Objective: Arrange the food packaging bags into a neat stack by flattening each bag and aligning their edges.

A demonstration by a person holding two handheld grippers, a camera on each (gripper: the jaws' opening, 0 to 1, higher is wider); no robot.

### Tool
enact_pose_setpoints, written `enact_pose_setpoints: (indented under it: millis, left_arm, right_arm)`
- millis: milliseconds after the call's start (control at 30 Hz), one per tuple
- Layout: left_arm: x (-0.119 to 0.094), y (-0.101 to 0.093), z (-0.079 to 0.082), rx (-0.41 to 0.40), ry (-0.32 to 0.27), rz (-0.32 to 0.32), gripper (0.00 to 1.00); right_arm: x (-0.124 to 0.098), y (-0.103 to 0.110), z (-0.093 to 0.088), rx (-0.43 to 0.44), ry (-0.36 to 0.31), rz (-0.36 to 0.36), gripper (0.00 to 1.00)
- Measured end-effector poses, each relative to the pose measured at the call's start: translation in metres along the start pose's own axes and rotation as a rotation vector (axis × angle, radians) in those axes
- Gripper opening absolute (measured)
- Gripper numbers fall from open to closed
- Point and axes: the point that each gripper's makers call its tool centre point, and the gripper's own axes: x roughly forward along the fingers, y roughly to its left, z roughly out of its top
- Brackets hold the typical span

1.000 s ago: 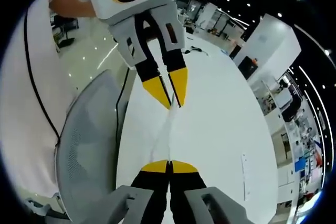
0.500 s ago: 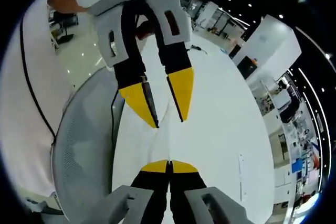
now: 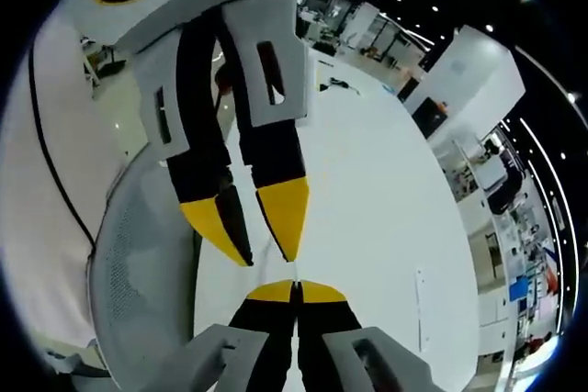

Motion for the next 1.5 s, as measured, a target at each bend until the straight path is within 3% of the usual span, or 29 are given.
enact_pose_setpoints:
  millis: [300, 533, 733, 1067, 1500]
  left_arm:
    - [0.004, -0.006, 0.001, 0.014, 0.012, -0.029, 0.08]
    - [0.01, -0.006, -0.008, 0.031, 0.06, -0.033, 0.07]
    - [0.011, -0.009, -0.012, 0.026, 0.084, -0.051, 0.0]
    - [0.011, -0.017, -0.013, 0.013, 0.089, -0.082, 0.0]
    - [0.007, -0.033, -0.01, -0.081, 0.076, -0.146, 0.0]
  right_arm:
    - [0.001, -0.002, 0.001, 0.013, 0.007, -0.005, 0.0]
    - [0.002, -0.001, 0.004, 0.006, 0.002, -0.004, 0.0]
    - [0.001, 0.0, 0.005, 0.008, 0.003, -0.004, 0.0]
    - [0.002, -0.001, 0.005, 0.016, 0.003, -0.011, 0.0]
    - [0.003, -0.005, 0.003, 0.028, 0.008, -0.033, 0.0]
